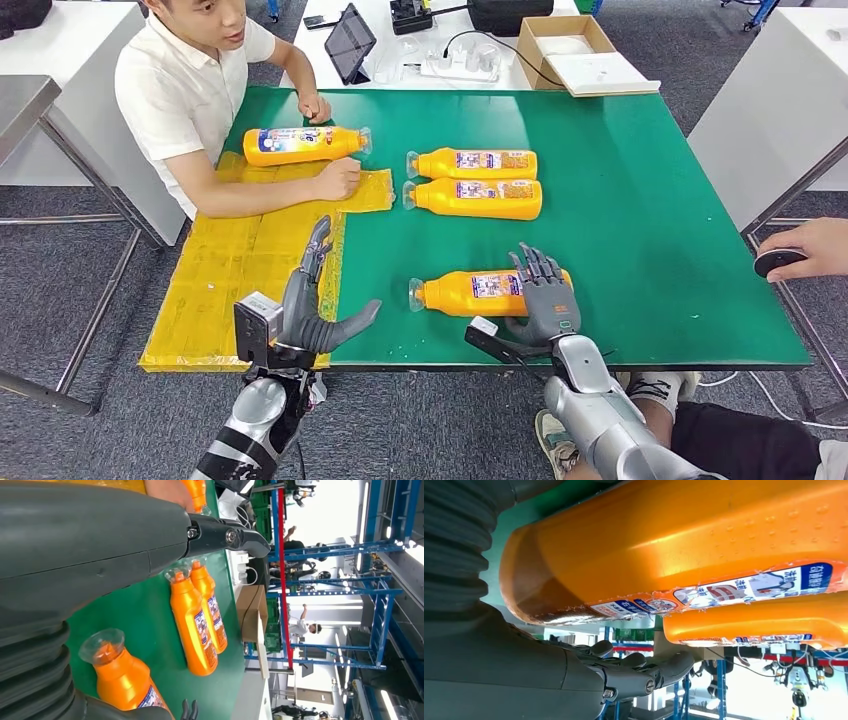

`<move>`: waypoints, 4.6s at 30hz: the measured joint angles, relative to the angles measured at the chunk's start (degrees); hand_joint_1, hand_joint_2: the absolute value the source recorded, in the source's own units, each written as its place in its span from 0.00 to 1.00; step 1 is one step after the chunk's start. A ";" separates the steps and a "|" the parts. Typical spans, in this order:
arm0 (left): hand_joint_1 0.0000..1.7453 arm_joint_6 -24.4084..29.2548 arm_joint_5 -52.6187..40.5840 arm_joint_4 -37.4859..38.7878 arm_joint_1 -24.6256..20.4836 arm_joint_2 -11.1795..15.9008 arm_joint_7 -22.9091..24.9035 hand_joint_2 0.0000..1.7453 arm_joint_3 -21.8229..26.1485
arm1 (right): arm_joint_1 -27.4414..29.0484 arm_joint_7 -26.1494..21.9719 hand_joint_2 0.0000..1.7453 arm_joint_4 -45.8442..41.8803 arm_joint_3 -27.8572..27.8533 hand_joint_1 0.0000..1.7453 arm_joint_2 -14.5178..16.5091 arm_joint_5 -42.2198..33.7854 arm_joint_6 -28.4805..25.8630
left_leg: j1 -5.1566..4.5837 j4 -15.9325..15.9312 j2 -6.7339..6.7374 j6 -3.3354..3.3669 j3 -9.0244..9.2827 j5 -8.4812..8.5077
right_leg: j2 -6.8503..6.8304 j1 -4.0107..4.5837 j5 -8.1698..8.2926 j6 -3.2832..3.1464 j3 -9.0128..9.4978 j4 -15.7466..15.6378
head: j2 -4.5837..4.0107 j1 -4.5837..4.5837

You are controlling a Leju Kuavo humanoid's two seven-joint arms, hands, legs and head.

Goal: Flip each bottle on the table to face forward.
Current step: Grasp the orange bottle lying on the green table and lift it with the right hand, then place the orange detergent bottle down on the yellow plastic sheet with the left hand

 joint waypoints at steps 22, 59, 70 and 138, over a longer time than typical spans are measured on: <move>0.00 -1.93 0.10 0.00 0.15 0.04 1.03 1.00 0.13 | -4.80 3.82 1.00 2.58 2.25 1.00 -0.45 -1.62 19.09 | 0.00 0.00 -0.07 0.04 0.69 0.02 | 0.01 0.01 -0.02 -0.02 0.69 -0.07 | 0.00 0.01; 0.00 -8.31 12.14 2.23 1.29 -0.56 2.36 1.00 -4.18 | 11.38 -30.83 1.00 -27.21 0.69 1.00 11.45 -41.81 -0.37 | 0.13 -0.01 0.01 -0.05 -0.26 0.02 | 0.20 0.12 0.01 -0.03 -0.20 0.01 | 0.00 0.01; 0.00 -8.65 9.07 2.19 1.25 -0.46 1.40 1.00 -6.29 | 7.91 -30.58 1.00 -19.33 4.21 1.00 13.58 -43.35 2.26 | 0.14 -0.01 -0.01 -0.06 -0.29 0.03 | 0.19 0.12 0.01 -0.03 -0.22 0.02 | 0.00 0.01; 1.00 4.75 21.88 -4.96 1.48 -3.58 -3.77 1.00 -0.39 | 6.88 -31.32 0.00 -9.50 20.29 0.00 22.00 -47.69 0.43 | 0.17 -0.01 0.04 -0.07 -0.32 0.04 | 0.21 0.14 0.00 -0.03 -0.34 0.02 | 0.00 0.03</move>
